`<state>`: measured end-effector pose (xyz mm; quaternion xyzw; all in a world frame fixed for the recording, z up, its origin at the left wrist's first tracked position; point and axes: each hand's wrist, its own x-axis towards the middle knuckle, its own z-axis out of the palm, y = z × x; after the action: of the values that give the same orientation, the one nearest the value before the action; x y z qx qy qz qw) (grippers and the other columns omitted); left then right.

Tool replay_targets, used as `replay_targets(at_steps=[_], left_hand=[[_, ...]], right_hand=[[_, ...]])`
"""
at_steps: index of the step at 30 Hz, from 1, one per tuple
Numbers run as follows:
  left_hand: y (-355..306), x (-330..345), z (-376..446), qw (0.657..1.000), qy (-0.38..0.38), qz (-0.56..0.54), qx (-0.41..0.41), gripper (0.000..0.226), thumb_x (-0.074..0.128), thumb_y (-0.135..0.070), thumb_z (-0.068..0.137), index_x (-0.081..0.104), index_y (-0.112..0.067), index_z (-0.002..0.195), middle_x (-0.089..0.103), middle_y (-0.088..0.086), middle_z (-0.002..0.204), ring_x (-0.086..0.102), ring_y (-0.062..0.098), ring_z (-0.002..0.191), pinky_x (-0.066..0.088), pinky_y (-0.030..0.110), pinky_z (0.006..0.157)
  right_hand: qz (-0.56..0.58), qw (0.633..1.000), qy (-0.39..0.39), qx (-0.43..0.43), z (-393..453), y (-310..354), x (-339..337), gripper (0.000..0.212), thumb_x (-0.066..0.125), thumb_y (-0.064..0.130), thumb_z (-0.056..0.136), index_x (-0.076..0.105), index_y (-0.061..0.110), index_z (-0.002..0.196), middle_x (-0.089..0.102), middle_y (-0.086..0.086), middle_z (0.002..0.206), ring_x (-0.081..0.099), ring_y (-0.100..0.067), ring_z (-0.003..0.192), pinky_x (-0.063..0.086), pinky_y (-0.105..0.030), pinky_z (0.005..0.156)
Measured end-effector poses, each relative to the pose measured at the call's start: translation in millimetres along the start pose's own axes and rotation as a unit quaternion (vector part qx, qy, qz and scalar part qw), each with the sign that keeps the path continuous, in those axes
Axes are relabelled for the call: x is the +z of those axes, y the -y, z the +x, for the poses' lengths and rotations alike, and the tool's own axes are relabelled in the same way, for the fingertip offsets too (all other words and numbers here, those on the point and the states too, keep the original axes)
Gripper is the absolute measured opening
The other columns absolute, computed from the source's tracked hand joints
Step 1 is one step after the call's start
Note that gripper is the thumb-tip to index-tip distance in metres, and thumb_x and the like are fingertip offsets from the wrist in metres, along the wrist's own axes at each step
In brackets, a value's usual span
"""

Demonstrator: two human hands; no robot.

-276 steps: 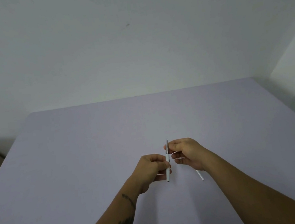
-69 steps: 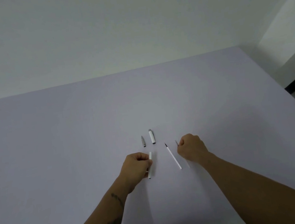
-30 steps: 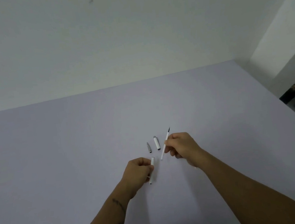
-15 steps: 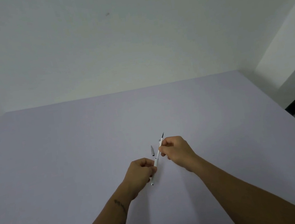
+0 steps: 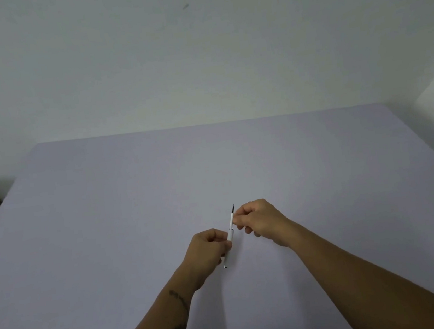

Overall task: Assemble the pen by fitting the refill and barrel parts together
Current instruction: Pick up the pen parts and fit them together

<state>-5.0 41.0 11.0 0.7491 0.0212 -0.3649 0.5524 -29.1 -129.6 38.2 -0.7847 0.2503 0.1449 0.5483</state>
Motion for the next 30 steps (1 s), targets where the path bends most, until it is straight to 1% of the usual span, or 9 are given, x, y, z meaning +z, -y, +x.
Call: replay_targets(at_steps=[6, 10, 12, 14, 18, 20, 22, 26, 30], left_hand=[[6, -4, 3, 1.000, -0.025, -0.003, -0.012, 0.012, 0.065, -0.005, 0.084, 0.072, -0.015, 0.081, 0.068, 0.009, 0.086, 0.060, 0.022, 0.079, 0.050, 0.029, 0.069], [10, -7, 5, 0.999, -0.042, 0.000, -0.018, 0.013, 0.065, -0.007, 0.085, 0.072, -0.016, 0.080, 0.068, 0.009, 0.087, 0.060, 0.022, 0.080, 0.049, 0.028, 0.069], [13, -9, 6, 0.998, -0.054, -0.008, -0.024, 0.013, 0.066, -0.008, 0.085, 0.071, -0.018, 0.078, 0.067, 0.008, 0.086, 0.059, 0.021, 0.080, 0.048, 0.028, 0.069], [17, -10, 7, 0.997, -0.066, -0.015, -0.031, 0.014, 0.066, -0.008, 0.084, 0.069, -0.019, 0.075, 0.065, 0.006, 0.084, 0.058, 0.021, 0.079, 0.047, 0.029, 0.070], [23, -11, 11, 0.995, -0.085, -0.025, -0.045, 0.015, 0.065, -0.008, 0.086, 0.068, -0.019, 0.075, 0.065, 0.006, 0.085, 0.058, 0.021, 0.080, 0.048, 0.030, 0.072], [24, -10, 15, 0.994, -0.090, -0.026, -0.050, 0.014, 0.065, -0.009, 0.086, 0.069, -0.019, 0.077, 0.065, 0.006, 0.085, 0.058, 0.021, 0.080, 0.049, 0.032, 0.074], [23, -10, 18, 0.994, -0.095, -0.028, -0.054, 0.013, 0.065, -0.009, 0.086, 0.069, -0.018, 0.078, 0.065, 0.006, 0.085, 0.058, 0.021, 0.079, 0.049, 0.033, 0.075], [24, -11, 23, 0.993, -0.102, -0.029, -0.059, 0.013, 0.064, -0.008, 0.087, 0.070, -0.017, 0.079, 0.065, 0.004, 0.084, 0.058, 0.019, 0.077, 0.049, 0.030, 0.071], [27, -13, 25, 0.992, -0.105, -0.028, -0.065, 0.014, 0.064, -0.008, 0.086, 0.070, -0.017, 0.078, 0.065, 0.001, 0.079, 0.057, 0.016, 0.073, 0.047, 0.027, 0.068]], right_hand=[[-0.007, 0.999, 0.036, -0.005, 12, 0, 6, 0.011, 0.066, 0.019, 0.090, 0.073, 0.013, 0.084, 0.069, -0.001, 0.081, 0.058, -0.011, 0.067, 0.043, -0.017, 0.056], [-0.017, 0.997, 0.077, 0.000, 21, -1, 10, 0.010, 0.066, 0.017, 0.090, 0.073, 0.012, 0.088, 0.068, -0.001, 0.081, 0.058, -0.009, 0.066, 0.042, -0.014, 0.051], [-0.004, 0.998, 0.065, 0.012, 32, -1, 4, 0.009, 0.067, 0.018, 0.087, 0.075, 0.014, 0.090, 0.069, -0.001, 0.081, 0.058, -0.012, 0.065, 0.042, -0.019, 0.053], [-0.001, 1.000, 0.008, 0.024, 47, -4, -7, 0.010, 0.065, 0.014, 0.085, 0.074, 0.016, 0.085, 0.070, -0.003, 0.081, 0.059, -0.014, 0.062, 0.043, -0.020, 0.053], [-0.194, 0.980, -0.044, 0.014, 70, -12, -21, 0.019, 0.055, 0.011, 0.083, 0.073, 0.018, 0.083, 0.073, -0.002, 0.090, 0.068, -0.015, 0.074, 0.055, -0.026, 0.065], [-0.317, 0.948, -0.032, 0.007, 76, -13, -15, 0.017, 0.054, 0.015, 0.081, 0.070, 0.018, 0.084, 0.071, -0.003, 0.092, 0.067, -0.023, 0.081, 0.056, -0.031, 0.072], [-0.414, 0.910, -0.029, -0.008, 78, -10, -5, 0.015, 0.055, 0.023, 0.083, 0.066, 0.013, 0.086, 0.066, -0.005, 0.091, 0.062, -0.028, 0.079, 0.051, -0.032, 0.070], [-0.491, 0.869, -0.041, -0.046, 83, -5, 14, 0.023, 0.053, 0.033, 0.094, 0.052, 0.013, 0.083, 0.050, -0.004, 0.086, 0.056, -0.030, 0.081, 0.040, -0.030, 0.068], [-0.506, 0.860, -0.036, -0.042, 88, -4, 28, 0.015, 0.057, 0.028, 0.091, 0.051, 0.016, 0.085, 0.061, -0.005, 0.097, 0.065, -0.030, 0.096, 0.039, -0.029, 0.068]])
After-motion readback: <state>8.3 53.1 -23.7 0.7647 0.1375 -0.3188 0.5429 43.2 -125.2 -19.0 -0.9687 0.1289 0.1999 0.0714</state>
